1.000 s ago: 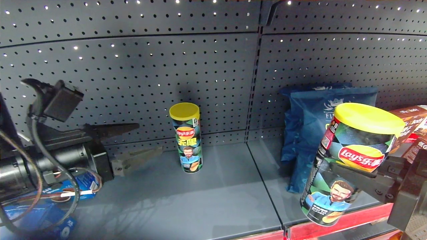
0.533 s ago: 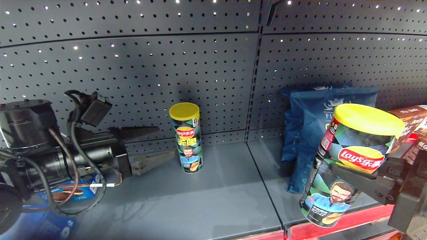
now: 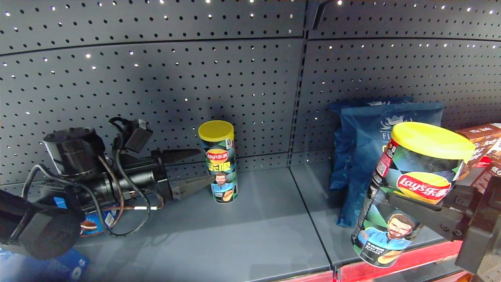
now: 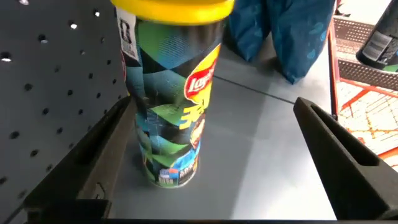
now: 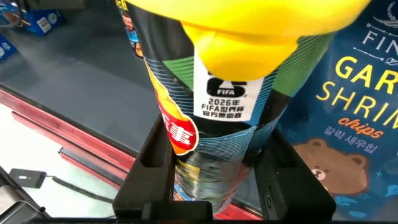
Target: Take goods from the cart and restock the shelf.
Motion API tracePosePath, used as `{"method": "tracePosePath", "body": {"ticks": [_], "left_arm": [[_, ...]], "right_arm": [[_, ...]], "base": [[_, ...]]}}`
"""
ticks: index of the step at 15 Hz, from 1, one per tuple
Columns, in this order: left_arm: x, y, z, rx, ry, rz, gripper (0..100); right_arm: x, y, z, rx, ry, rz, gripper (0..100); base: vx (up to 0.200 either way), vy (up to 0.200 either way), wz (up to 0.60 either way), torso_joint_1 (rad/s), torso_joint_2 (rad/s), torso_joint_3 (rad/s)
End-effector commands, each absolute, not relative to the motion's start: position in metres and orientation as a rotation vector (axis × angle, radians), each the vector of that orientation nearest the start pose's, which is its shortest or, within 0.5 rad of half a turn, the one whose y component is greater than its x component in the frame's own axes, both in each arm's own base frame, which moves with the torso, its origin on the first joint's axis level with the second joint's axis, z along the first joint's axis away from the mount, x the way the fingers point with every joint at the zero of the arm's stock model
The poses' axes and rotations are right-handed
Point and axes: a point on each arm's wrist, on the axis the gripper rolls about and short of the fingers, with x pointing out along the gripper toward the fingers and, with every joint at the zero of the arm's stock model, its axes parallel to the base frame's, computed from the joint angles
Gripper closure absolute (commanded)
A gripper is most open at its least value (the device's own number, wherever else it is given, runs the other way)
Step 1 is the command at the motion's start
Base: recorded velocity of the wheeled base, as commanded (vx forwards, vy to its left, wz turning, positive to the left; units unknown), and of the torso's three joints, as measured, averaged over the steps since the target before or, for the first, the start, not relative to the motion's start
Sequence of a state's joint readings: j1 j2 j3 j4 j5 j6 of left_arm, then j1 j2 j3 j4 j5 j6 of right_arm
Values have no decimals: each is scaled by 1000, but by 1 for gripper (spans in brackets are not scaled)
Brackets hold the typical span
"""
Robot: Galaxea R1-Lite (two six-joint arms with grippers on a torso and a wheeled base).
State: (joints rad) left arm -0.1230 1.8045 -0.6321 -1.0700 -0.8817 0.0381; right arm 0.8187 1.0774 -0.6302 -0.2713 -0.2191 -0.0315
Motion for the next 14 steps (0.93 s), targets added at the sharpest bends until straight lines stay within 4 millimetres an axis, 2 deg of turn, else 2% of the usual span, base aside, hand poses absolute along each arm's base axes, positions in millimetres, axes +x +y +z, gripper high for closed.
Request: {"method": "tracePosePath", "body": {"ticks": [1, 5, 10, 14], "left_arm": [[306, -53, 137, -21, 118, -998, 0], [320, -49, 132, -27, 121, -985, 0], [336, -44, 129, -32, 109, -1059, 0], [347, -45, 118, -31, 104, -1063, 0]], "right_arm": [[105, 105, 239, -119, 145, 601, 100], [105, 105, 239, -119, 144, 602, 100], [105, 105, 238, -123, 148, 604, 100], [105, 105, 238, -122, 147, 602, 100]], "base": [[0, 0, 0, 0, 0, 0], [0, 0, 0, 0, 0, 0], [0, 0, 0, 0, 0, 0], [0, 0, 0, 0, 0, 0]]}}
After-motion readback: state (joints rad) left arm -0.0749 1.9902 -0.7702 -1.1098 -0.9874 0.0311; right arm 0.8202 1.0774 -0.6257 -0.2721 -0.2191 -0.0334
